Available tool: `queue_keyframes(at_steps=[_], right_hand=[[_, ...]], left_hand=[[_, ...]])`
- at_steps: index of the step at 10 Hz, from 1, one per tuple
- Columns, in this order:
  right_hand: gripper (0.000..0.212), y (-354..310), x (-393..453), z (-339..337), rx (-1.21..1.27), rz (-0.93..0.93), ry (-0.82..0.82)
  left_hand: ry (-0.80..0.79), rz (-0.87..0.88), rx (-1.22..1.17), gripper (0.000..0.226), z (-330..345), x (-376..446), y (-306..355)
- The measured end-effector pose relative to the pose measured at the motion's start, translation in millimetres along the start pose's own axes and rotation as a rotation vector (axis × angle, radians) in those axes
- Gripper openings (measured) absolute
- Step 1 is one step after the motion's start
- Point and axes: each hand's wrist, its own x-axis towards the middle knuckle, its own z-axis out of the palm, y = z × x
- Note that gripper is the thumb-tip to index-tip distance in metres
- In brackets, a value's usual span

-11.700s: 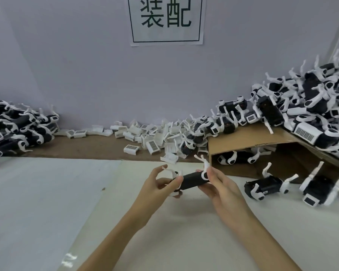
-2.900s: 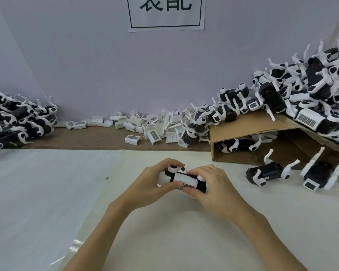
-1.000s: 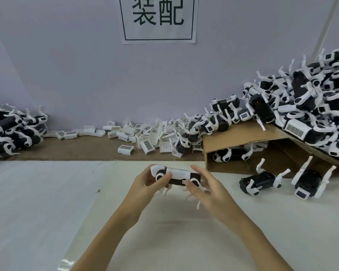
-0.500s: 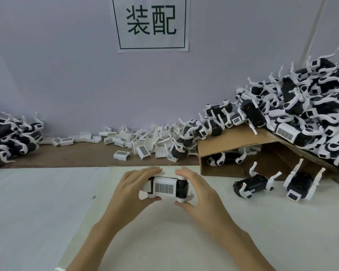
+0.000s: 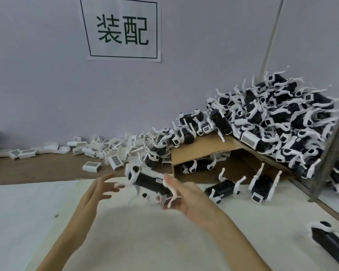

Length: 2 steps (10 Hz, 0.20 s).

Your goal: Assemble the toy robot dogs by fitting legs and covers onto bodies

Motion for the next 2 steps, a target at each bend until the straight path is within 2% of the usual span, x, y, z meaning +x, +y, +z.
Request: queue_keyframes(at_steps=[1, 2], right_hand=[[0.079, -85.6, 6.5, -36.3, 0.691, -0.282, 0.063], [0.134, -130.5, 8.2, -53.8, 0.6, -0.268, 0.029]], left_hand=[[0.092, -0.01, -0.078, 0.065, -4.3, 5.0, 1.8], [0.099, -0.047, -0.05, 0.063, -1.8, 4.0, 2.7]])
